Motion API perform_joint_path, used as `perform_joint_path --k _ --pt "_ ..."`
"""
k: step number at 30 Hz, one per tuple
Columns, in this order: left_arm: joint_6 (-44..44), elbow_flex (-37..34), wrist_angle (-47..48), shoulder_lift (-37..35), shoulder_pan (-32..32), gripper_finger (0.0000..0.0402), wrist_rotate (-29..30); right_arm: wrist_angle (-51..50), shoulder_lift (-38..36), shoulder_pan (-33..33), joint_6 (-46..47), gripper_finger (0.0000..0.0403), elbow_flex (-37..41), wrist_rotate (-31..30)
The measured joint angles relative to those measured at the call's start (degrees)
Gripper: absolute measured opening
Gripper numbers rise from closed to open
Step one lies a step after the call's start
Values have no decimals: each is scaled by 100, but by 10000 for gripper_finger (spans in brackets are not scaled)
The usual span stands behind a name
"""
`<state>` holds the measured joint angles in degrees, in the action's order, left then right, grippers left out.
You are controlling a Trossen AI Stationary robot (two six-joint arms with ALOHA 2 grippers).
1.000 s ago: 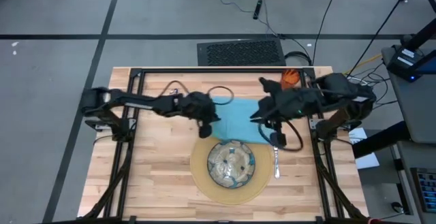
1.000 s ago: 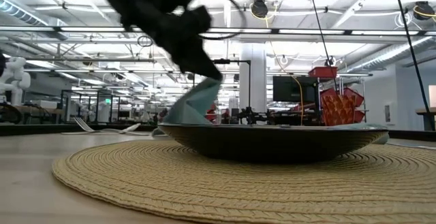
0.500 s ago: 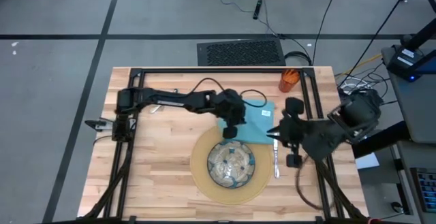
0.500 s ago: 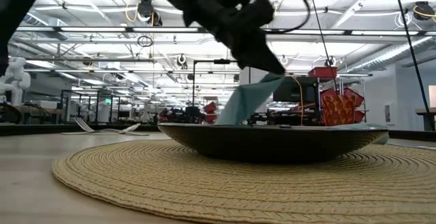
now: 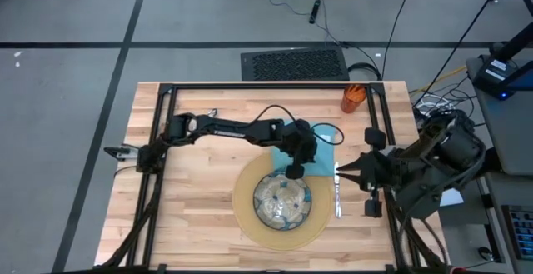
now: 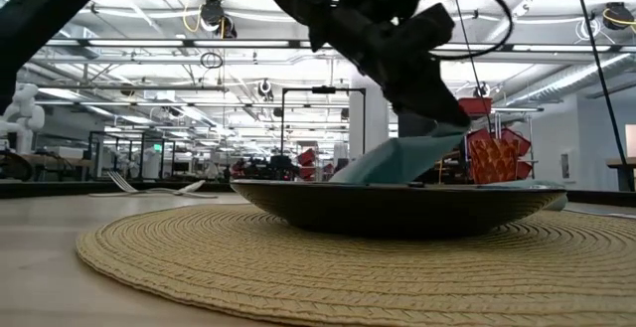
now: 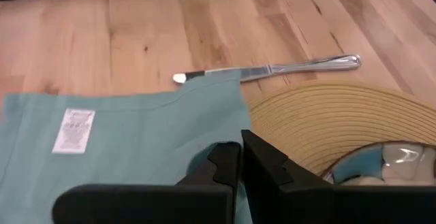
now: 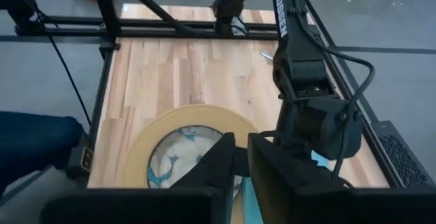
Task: Set table place
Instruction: Fold the blue napkin
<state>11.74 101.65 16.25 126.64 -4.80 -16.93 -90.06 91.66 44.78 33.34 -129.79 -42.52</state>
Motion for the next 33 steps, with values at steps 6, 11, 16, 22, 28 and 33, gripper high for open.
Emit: perform_joint_path --k 6,11,16,22,28,33 --pt "119 547 127 244 81 0 -67 -7 9 -3 78 31 306 -90" --pt "220 663 78 266 114 0 -94 3 9 -3 173 31 389 -116" --pt "221 666 43 266 119 0 -94 6 9 -3 238 31 397 -125" --pt "212 668 -347 509 125 0 -95 11 9 -3 352 31 405 -260" --pt "12 668 -923 858 125 0 -97 7 7 -5 437 31 657 -278" --pt "-136 666 -1235 1002 136 0 -209 3 11 -3 514 31 779 -413"
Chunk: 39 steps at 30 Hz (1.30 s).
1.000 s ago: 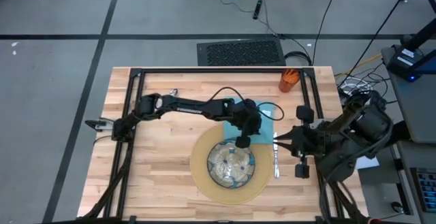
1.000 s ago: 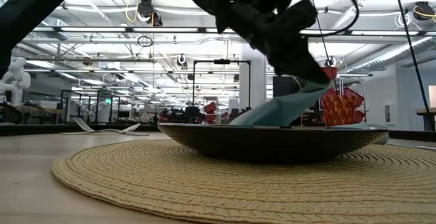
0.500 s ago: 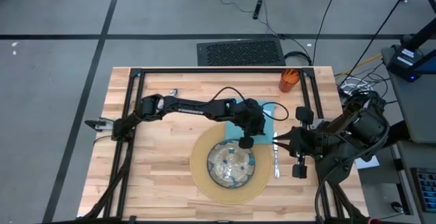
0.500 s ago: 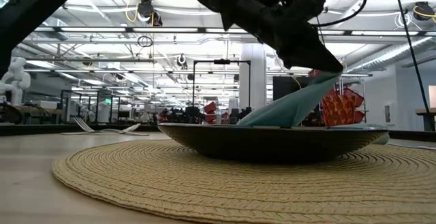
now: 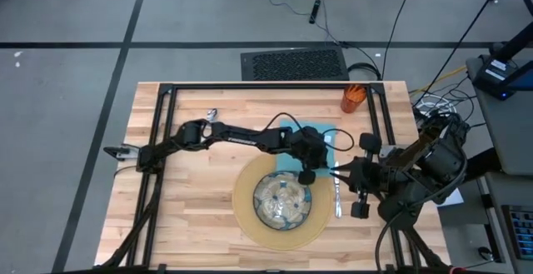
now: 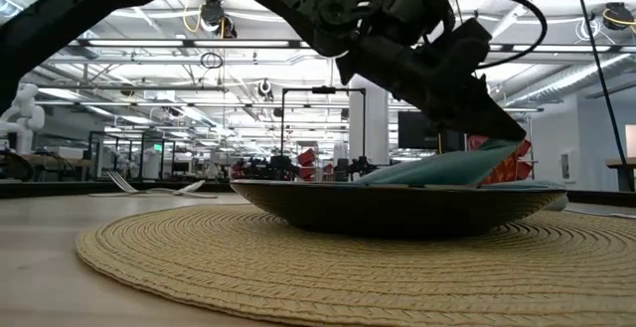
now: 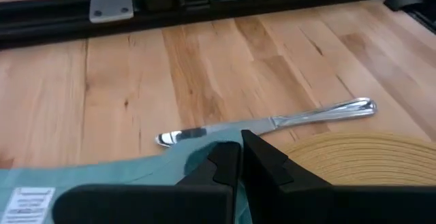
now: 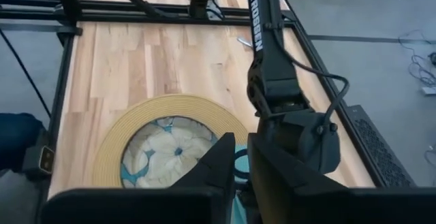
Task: Set table place
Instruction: Fold the blue napkin
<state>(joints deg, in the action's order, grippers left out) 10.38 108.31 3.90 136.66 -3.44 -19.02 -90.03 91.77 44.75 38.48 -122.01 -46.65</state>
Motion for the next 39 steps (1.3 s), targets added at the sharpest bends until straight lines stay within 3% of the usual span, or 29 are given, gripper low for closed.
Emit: perform_joint_path --k 6,14,18,29,39 --pt "-19 0 -390 68 61 20 -137 2 0 0 15 31 1 -129" --pt "-93 0 -704 75 74 133 -200 2 0 74 96 31 1 -179" --pt "-106 0 -704 75 96 162 -199 1 0 128 135 31 1 -271" --pt "-110 0 -567 75 247 170 -199 1 0 149 113 32 1 -293" --pt "-106 -2 427 75 134 170 391 1 0 149 22 32 1 -291"
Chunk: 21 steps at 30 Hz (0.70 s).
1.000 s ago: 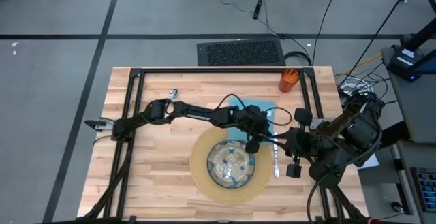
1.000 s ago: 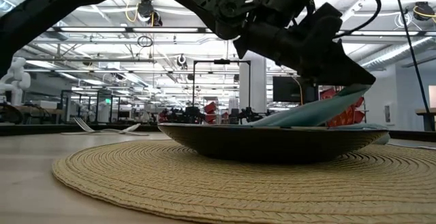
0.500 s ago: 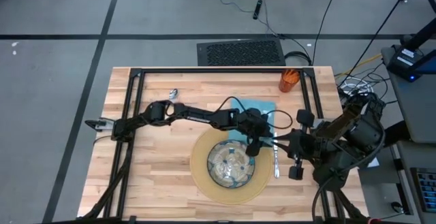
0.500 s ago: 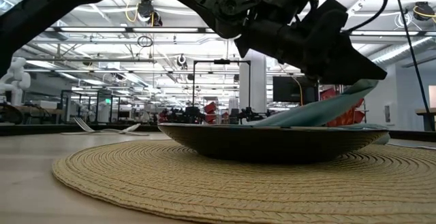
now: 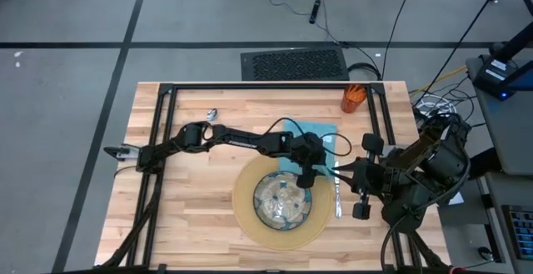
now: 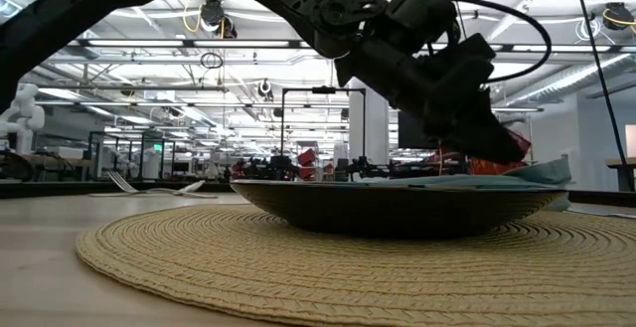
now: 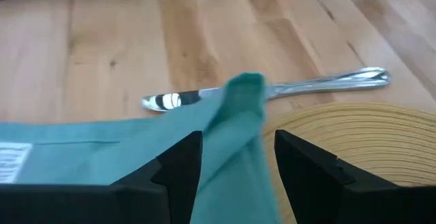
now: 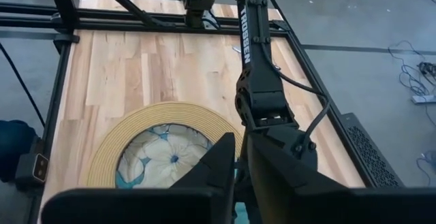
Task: Set table place
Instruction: Fold the blue napkin
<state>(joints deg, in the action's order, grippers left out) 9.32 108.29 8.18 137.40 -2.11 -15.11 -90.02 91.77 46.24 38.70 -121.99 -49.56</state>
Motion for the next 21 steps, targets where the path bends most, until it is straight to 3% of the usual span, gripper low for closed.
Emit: perform_joint_path --k 4,8,12,21 --pt "32 0 24 -2 -7 170 53 1 0 0 -19 32 0 -31" --pt "389 -11 566 -309 -54 170 617 6 -13 -47 58 32 163 -141" --pt "773 -9 1386 -1066 -234 170 1555 4 -119 -305 294 32 822 -19" --pt "603 -2 4062 -3104 -888 169 2893 522 -675 -881 871 32 2278 244"
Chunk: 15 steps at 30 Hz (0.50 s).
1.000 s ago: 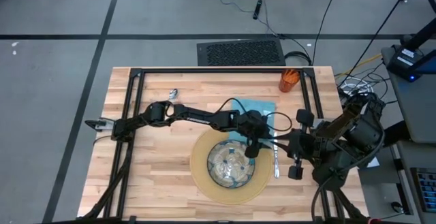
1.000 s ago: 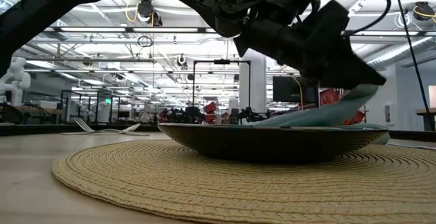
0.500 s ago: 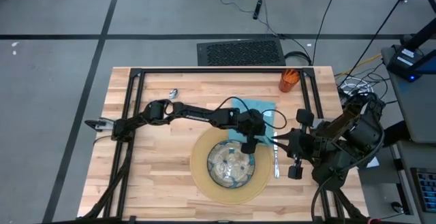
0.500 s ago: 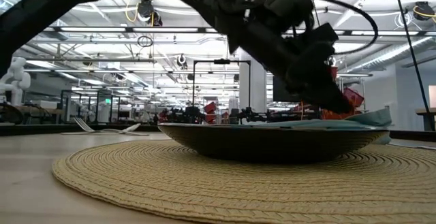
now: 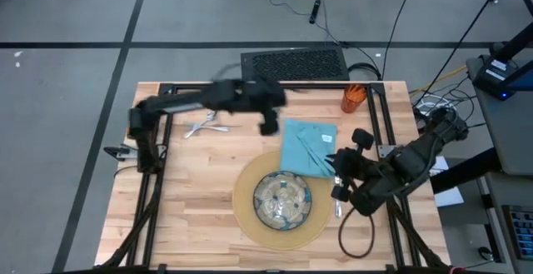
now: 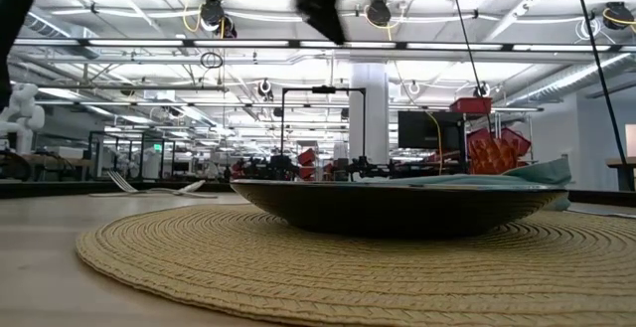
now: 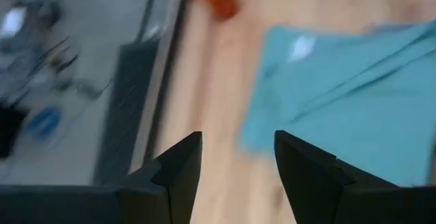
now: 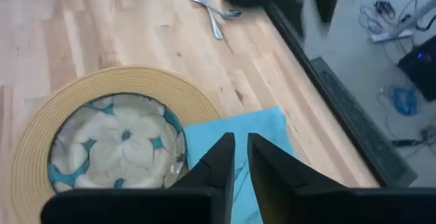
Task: Set table place
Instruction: Fold the blue napkin
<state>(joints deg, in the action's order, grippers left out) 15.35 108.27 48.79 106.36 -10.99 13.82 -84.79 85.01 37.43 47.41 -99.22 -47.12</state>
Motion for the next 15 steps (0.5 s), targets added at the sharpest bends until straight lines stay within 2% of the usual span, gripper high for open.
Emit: perform_joint_path --k 4,9,15 --pt "-148 0 1150 -849 -181 169 335 511 -223 -298 138 49 882 94" --pt "-349 0 1999 -1892 -251 169 363 946 -370 -1181 492 101 2335 272" --pt "-456 0 2710 -2940 -243 169 366 3027 -369 -2501 -95 135 3907 752"
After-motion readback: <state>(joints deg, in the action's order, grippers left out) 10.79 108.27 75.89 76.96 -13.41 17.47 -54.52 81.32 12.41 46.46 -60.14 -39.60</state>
